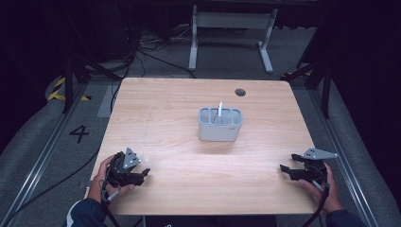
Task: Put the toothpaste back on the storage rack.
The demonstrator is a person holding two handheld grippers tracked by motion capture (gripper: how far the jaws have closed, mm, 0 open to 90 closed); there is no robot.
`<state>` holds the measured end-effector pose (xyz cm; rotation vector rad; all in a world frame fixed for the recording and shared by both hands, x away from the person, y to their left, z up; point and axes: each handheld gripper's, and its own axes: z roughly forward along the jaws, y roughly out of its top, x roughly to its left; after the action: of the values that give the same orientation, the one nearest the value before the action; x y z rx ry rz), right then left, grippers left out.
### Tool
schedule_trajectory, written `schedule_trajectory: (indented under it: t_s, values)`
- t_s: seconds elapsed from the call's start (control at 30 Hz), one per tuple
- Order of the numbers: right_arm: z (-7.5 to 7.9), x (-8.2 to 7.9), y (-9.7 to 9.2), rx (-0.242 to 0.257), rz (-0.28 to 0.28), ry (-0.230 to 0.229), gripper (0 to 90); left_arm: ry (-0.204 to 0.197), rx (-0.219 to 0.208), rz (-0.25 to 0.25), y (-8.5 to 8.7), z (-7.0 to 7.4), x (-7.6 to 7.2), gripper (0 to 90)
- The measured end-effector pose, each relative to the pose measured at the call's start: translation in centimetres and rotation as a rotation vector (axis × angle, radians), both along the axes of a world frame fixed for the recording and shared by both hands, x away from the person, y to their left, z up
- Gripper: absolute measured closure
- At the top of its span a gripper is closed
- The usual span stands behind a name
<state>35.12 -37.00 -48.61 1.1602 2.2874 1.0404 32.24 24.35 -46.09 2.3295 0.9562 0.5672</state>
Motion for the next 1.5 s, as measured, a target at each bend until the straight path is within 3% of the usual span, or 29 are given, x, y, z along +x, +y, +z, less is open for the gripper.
schedule_trajectory:
  t_s: [0.07, 0.47, 0.53, 0.63, 0.67, 0.7, 1.5]
  values:
    - [0.0, 0.0, 0.0, 0.000, 0.001, 0.000, 27.7, 0.023, 0.002, 0.003, 0.4, -0.1, -0.2, 25.8]
    - [0.0, 0.1, 0.0, -0.001, -0.002, 0.004, 26.9, 0.068, -0.097, 0.083, 3.1, -1.2, -1.4, 25.1]
    - [0.0, 0.1, 0.0, -0.001, -0.002, 0.003, 26.9, 0.070, -0.102, 0.089, 3.8, -1.3, -1.6, 24.4]
    - [0.0, 0.0, 0.0, -0.002, -0.002, 0.003, 26.9, 0.075, -0.163, 0.125, 4.9, -1.7, -1.9, 22.8]
    - [0.0, 0.0, 0.0, -0.002, -0.002, 0.003, 26.9, 0.075, -0.163, 0.125, 4.9, -1.7, -1.9, 21.7]
    - [0.0, 0.0, 0.0, -0.002, -0.002, 0.003, 26.9, 0.052, -0.180, 0.130, 5.3, -2.0, -2.1, 20.6]
    - [0.0, 0.1, 0.0, -0.001, -0.004, 0.005, 26.2, 0.049, -0.180, 0.147, 5.2, -2.1, -2.2, 18.0]
